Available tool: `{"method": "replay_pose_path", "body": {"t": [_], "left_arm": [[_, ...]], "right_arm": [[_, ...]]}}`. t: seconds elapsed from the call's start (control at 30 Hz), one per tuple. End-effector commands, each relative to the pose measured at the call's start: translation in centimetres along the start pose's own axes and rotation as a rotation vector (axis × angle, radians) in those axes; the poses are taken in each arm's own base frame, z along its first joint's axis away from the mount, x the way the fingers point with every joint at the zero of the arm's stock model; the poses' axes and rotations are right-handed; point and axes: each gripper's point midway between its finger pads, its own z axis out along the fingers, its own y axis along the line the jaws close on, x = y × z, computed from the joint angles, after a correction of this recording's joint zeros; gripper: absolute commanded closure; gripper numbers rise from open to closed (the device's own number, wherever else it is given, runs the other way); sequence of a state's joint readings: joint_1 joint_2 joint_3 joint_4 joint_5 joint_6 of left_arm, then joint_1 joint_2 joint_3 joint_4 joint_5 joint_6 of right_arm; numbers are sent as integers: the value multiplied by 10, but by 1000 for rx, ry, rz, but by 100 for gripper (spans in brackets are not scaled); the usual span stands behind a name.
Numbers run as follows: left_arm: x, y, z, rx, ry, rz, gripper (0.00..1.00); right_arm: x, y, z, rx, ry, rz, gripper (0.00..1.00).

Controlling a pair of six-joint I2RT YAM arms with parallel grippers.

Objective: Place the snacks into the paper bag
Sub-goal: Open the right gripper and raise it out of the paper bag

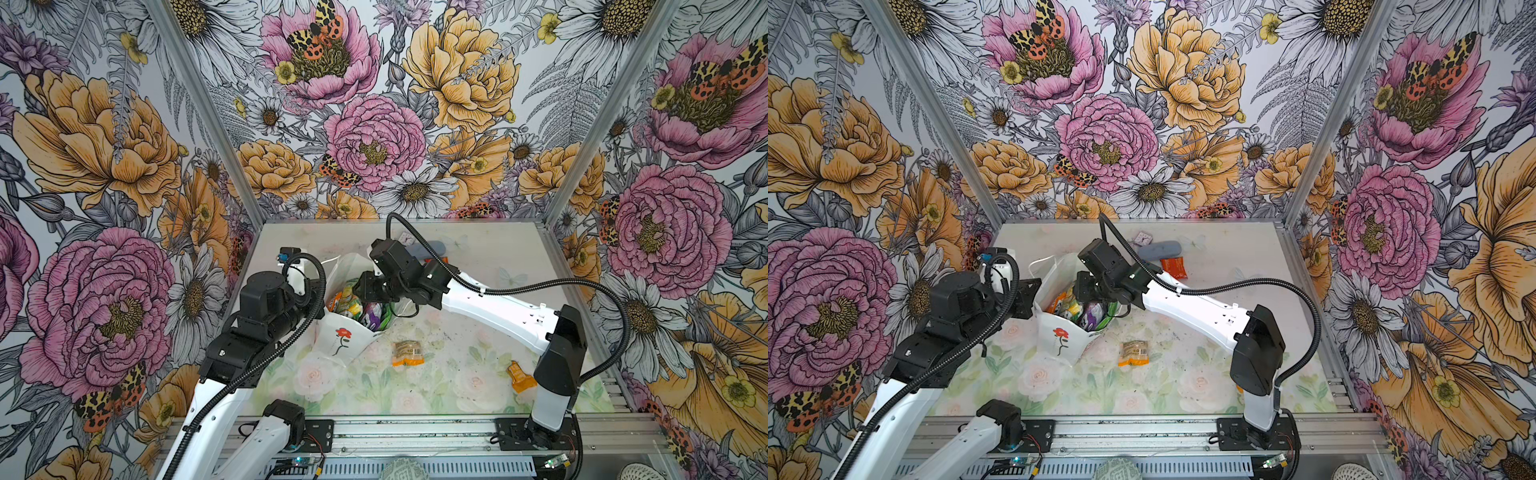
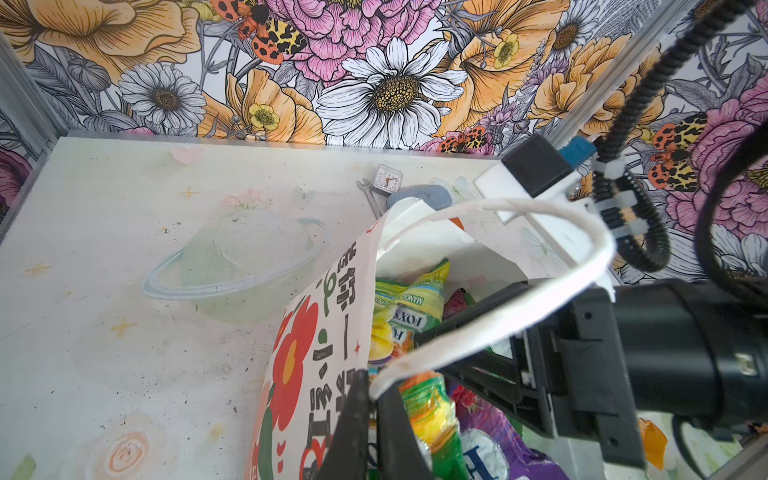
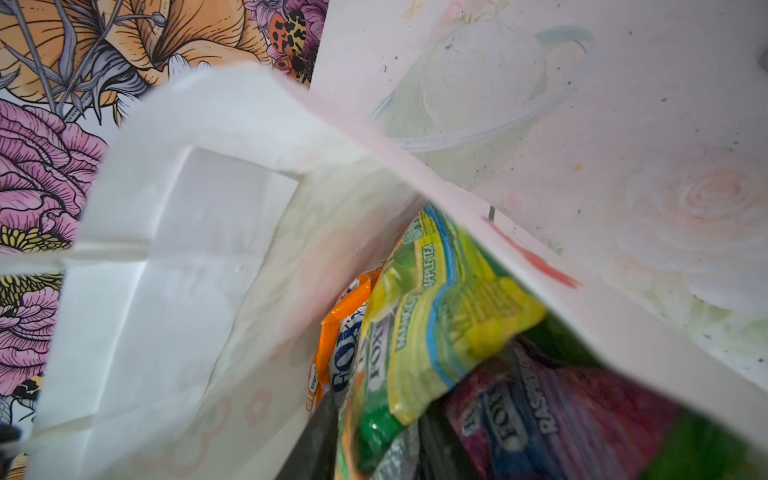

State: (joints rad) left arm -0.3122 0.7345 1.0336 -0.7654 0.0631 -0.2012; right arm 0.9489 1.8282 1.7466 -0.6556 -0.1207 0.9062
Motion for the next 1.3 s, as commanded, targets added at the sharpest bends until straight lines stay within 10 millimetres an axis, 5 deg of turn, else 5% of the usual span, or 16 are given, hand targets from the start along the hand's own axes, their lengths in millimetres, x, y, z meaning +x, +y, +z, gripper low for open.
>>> {"method": "replay_pose_path", "body": {"t": [0.0,0.17,0.43,0.9,1.27], "left_arm": [[-17,-7,-8,22,-73,22,91],[-17,-7,-8,21,-71,22,91],[-17,-5,-7,15,-73,21,91],[-16,-3,-5,5,-64,22,91],[-16,-5,-5,11,-65,23,91]], "right_arm": [[-22,16,-38,-58,-71,-45,63],[-26,21,-76,-69,-141,-130,59],[-12,-20,-115,35,-194,-94,58],[30,-69,-88,133,-92,-7,52],[34,-63,-57,128,-73,0,55]]}}
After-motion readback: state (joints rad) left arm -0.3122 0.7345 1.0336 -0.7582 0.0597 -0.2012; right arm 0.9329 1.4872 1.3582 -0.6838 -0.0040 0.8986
